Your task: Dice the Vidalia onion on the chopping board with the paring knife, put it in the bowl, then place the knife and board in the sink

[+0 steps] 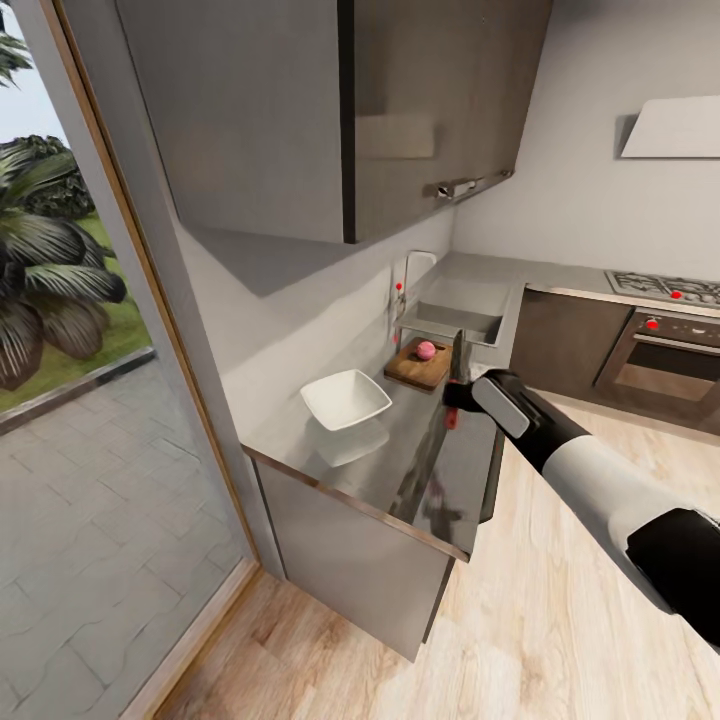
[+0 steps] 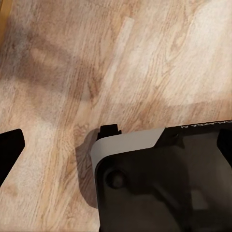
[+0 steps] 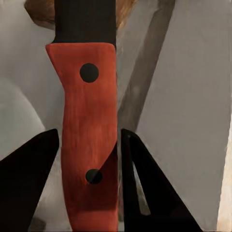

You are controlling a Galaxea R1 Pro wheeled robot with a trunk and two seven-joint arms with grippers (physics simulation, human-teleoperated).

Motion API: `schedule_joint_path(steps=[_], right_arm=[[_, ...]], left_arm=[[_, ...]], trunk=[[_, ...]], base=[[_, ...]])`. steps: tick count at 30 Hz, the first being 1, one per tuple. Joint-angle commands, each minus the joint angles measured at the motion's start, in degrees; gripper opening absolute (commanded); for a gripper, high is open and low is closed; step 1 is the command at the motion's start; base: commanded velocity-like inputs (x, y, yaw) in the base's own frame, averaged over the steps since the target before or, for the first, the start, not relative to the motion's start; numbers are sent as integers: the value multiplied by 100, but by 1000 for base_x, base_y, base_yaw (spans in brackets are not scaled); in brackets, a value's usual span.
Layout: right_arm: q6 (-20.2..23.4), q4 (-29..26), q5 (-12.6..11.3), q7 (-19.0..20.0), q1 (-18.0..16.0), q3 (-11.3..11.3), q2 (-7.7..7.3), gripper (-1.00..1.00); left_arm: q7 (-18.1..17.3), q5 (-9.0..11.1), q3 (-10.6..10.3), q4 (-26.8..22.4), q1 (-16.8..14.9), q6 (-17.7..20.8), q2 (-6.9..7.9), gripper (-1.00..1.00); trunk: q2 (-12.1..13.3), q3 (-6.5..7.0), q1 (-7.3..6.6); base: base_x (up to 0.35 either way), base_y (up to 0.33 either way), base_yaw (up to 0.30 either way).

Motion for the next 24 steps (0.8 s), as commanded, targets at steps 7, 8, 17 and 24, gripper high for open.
schedule_joint_path(steps=[7, 8, 17, 24], right_arm=[[15, -190, -51, 102, -8, 41, 3, -100], [18, -192, -51, 109, -8, 41, 4, -100], [171, -429, -45, 106, -8, 57, -8, -100], [214, -835, -47, 106, -6, 58, -8, -100]], left_arm=[[8, 37, -48, 27, -11, -37, -10, 100], [9, 37, -48, 27, -11, -35, -10, 100], [9, 37, -48, 28, -11, -35, -10, 100], [10, 37, -48, 28, -11, -39, -10, 100]], trunk=[[-11, -11, 3], [-11, -11, 3], [-11, -11, 3], [-11, -30, 3]], base=[[0, -148, 0], [0, -291, 0], [0, -313, 1], [0, -317, 97]])
